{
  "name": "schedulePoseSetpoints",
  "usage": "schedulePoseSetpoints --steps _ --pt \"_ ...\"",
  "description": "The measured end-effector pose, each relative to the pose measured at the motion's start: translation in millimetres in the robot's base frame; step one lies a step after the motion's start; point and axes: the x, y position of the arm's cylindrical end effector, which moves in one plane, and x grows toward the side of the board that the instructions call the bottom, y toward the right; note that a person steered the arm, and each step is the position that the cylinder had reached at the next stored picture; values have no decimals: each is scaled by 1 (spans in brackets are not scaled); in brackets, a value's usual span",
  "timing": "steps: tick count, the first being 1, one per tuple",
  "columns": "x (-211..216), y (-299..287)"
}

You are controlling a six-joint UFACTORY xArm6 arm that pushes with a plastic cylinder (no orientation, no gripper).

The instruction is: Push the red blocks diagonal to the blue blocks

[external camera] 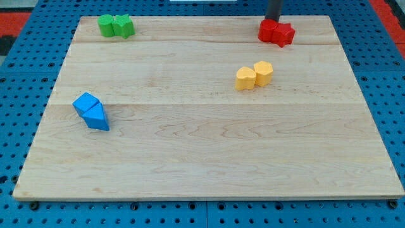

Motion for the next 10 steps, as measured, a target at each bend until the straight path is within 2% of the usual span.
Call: schedulePoseSetpoints --steps 1,2,3,5,7,8,10 --pt "10 11" --pt "34 55" --pt "64 64" --pt "66 26" --pt "58 71" --pt "31 126" --pt "26 130"
